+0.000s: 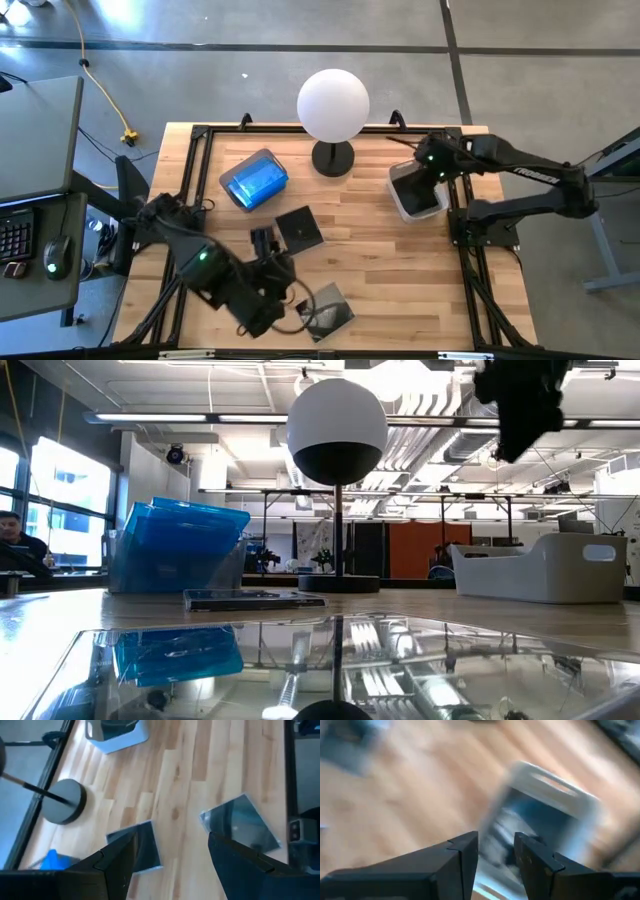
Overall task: Pick & place jewel cases by type
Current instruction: Put the top black CD case into the gray bin
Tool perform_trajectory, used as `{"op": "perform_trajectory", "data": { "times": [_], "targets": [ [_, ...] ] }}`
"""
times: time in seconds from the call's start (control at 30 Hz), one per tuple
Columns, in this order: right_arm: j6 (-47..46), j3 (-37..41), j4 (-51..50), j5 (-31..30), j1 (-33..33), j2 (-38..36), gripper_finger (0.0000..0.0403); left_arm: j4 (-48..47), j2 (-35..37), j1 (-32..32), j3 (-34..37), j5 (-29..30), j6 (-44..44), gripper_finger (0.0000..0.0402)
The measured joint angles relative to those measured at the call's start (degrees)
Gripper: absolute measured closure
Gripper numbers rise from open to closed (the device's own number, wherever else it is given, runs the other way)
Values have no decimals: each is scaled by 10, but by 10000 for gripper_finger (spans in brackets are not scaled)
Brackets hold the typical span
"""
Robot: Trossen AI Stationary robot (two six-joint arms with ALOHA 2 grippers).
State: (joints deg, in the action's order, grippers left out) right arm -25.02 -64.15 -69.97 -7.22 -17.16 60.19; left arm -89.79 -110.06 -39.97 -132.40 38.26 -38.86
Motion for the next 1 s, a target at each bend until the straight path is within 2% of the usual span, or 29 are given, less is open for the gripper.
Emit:
{"op": "perform_trajectory", "data": {
  "times": [0.17,0.3,0.43,0.53,0.63,0.73,0.83,1.0],
  "targets": [
    [-9,52,191,69,90,0,282,-2,17,-51,65,53,-100,160],
    [-65,124,372,84,152,0,282,-1,47,-81,160,68,-234,160],
    [-114,214,529,116,193,1,282,-2,75,-91,270,53,-377,160],
    [-157,284,628,121,221,1,282,-3,85,-87,340,14,-436,160],
    [-181,344,714,113,241,3,282,8,85,-79,396,4,-448,160],
    [-221,375,750,89,252,16,282,48,84,-66,451,10,-450,160],
    [-234,377,753,60,253,38,282,77,84,-52,492,4,-425,160],
    [-194,346,754,27,248,94,282,162,84,-23,550,-47,-406,160]
  ]
}}
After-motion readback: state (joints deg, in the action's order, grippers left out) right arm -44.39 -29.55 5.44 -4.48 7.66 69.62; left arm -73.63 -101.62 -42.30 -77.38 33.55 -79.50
